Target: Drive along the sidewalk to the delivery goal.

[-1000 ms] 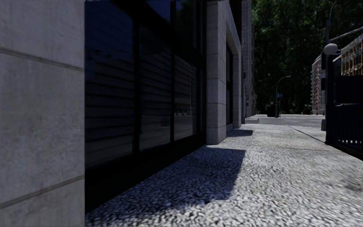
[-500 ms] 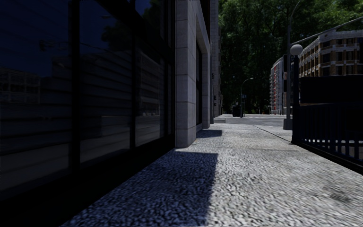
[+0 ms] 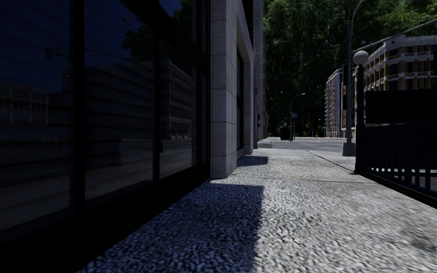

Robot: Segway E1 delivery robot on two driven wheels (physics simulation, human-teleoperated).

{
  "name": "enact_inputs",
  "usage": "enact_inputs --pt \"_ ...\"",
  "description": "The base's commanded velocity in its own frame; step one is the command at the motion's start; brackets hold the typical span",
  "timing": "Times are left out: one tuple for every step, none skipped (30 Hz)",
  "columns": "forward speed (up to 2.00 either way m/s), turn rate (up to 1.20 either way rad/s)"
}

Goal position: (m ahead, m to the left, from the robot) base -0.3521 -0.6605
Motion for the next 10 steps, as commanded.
enact_inputs --pt "0.00 0.00" --pt "0.00 0.00" --pt "0.00 0.00" --pt "0.00 0.00" --pt "0.00 0.00" --pt "0.00 0.00" --pt "0.00 0.00" --pt "0.00 0.00" --pt "0.00 0.00" --pt "0.00 0.00"
